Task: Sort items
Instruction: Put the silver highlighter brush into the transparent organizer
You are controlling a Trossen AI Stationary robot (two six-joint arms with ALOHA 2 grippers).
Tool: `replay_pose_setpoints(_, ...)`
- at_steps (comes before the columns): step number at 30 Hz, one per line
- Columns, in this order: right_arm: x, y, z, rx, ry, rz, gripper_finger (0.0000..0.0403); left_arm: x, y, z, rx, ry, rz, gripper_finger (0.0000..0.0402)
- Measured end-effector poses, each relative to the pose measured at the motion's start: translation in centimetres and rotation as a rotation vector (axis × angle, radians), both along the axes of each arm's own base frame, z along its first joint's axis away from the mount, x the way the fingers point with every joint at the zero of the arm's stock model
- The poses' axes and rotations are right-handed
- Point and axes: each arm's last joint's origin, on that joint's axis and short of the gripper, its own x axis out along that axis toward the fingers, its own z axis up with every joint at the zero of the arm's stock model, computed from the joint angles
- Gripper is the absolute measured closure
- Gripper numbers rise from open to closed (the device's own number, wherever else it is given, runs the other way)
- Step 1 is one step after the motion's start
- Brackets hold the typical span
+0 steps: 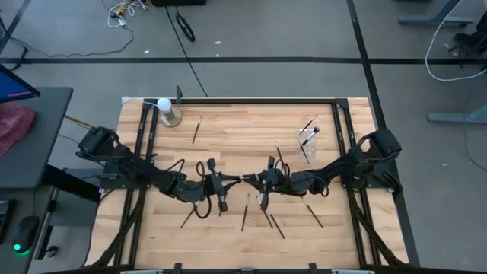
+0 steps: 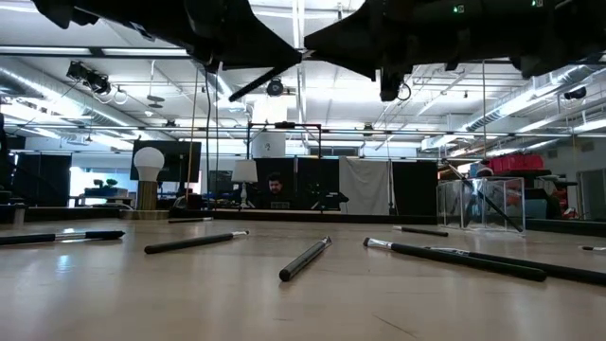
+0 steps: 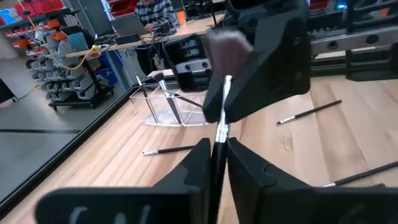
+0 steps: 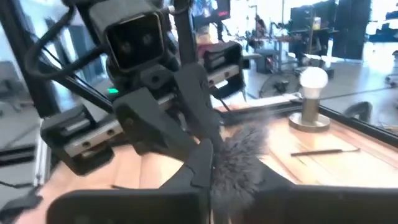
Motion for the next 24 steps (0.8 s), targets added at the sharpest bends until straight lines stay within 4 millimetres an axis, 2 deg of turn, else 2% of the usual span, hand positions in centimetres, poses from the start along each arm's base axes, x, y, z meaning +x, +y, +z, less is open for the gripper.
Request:
replay_pose_setpoints(5,-2.3,0.0,2.2,-0.010,0.159,-0.083,0.0379,0.0,0.0,-0.2,-0.003,0.019,-0.013,0.0286)
replay_pose_setpoints(8,-5.0,-0.5,3.7,0.016,0.297,-0.116,0.0392,0.0,0.1,-0.3,-0.020,0.028,-0.007,0.0249)
replay_pose_setpoints(12,-9.5,-2.2,5.9,0.122,0.418,-0.176,0.0392,0.1,0.4,-0.6,-0.054,0.033,0.013,0.0216)
replay_pose_setpoints(19,-17.0,-6.1,7.7,0.295,0.539,-0.339,0.0391,0.4,1.1,-0.9,-0.071,0.036,0.038,0.0196)
replay_pose_setpoints(21,-18.5,-7.0,8.2,0.322,0.556,-0.370,0.0391,0.5,1.3,-0.9,-0.074,0.034,0.044,0.0196)
replay_pose_setpoints(24,-19.6,-7.9,9.3,0.354,0.584,-0.397,0.0391,0.6,1.6,-0.9,-0.096,0.029,0.031,0.0196)
